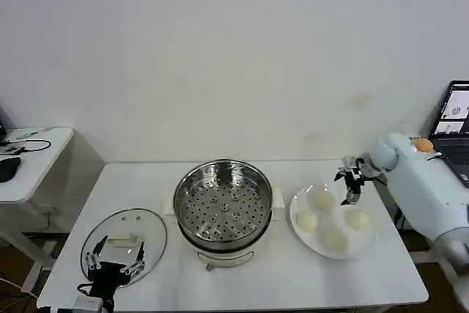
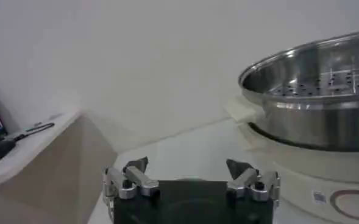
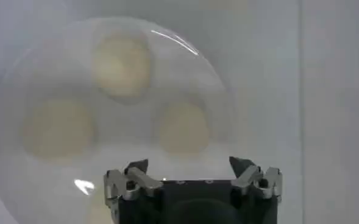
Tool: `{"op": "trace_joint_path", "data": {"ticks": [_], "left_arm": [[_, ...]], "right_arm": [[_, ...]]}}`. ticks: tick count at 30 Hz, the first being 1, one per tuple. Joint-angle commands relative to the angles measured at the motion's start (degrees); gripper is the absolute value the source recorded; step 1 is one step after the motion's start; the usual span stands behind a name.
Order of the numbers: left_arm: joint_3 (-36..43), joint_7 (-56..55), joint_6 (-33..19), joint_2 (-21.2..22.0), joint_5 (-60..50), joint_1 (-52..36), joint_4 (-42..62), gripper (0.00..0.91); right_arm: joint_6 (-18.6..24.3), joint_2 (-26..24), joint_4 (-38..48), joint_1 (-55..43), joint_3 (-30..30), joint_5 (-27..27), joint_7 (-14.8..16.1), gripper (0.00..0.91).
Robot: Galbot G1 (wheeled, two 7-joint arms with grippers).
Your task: Take steamed baozi put them in steamer then cover it.
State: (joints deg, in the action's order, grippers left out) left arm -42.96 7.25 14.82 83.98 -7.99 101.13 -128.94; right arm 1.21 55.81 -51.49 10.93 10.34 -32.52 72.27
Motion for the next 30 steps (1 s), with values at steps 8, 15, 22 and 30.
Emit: {"op": "trace_joint_path", "data": {"ticks": [8,15,22,30], "left_arm": [[-0.02,-0.11,-0.01,0.02,-0.14,0.25,0.22,0.907],[0.05,-0.15,-0.05,0.11,-0.17,0.23,0.39,0.907],[0.12,-0.22,-0.04,0.09,-0.2,0.33,0.56,0.907],[0.3,-0.35,-0.06,0.17,-0.23,0.27,0.83,0.907]], "right_arm": [[1.79,5.57,6.64,-0.02,-0.65,-3.69,-1.53,0.907],[1.74,5.47,7.47,-0.02,-0.87,-3.71,-2.35,0.796],[1.72,5.23,8.36,-0.26,-1.18,-3.3,-3.33,0.695],[1.34,3.81,7.6,-0.64,-0.84,-1.39,-3.51,0.655]]}}
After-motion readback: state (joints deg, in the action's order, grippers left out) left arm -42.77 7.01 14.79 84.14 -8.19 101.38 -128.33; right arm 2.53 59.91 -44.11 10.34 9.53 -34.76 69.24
